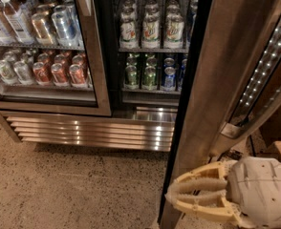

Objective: Open right fridge door

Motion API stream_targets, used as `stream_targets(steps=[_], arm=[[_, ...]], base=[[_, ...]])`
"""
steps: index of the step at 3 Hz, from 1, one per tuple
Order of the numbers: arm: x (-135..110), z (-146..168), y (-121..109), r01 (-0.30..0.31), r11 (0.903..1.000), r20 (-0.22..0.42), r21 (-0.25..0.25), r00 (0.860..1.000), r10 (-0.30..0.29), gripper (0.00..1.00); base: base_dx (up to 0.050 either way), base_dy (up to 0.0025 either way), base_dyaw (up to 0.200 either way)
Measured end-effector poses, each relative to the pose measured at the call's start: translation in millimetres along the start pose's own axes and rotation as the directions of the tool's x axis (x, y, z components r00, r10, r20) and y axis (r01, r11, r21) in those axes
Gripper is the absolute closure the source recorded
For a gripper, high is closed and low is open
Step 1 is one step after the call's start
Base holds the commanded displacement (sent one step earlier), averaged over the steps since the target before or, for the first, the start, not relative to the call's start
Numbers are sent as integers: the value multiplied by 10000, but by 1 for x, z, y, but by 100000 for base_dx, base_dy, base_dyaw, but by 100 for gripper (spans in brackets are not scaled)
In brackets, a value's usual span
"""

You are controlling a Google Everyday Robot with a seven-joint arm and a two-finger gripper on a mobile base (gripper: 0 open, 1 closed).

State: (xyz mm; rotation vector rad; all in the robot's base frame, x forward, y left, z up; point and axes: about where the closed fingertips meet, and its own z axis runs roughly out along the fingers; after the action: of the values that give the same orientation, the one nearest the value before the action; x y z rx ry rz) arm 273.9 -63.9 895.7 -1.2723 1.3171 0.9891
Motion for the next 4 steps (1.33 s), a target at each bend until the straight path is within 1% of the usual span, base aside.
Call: stream_targets(steps=[3,4], arm=[[0,0,0,0,10000,0,0,10000,0,100],[0,0,0,0,10000,0,0,10000,0,100]], base=[[-5003,11,-75],[0,0,0]])
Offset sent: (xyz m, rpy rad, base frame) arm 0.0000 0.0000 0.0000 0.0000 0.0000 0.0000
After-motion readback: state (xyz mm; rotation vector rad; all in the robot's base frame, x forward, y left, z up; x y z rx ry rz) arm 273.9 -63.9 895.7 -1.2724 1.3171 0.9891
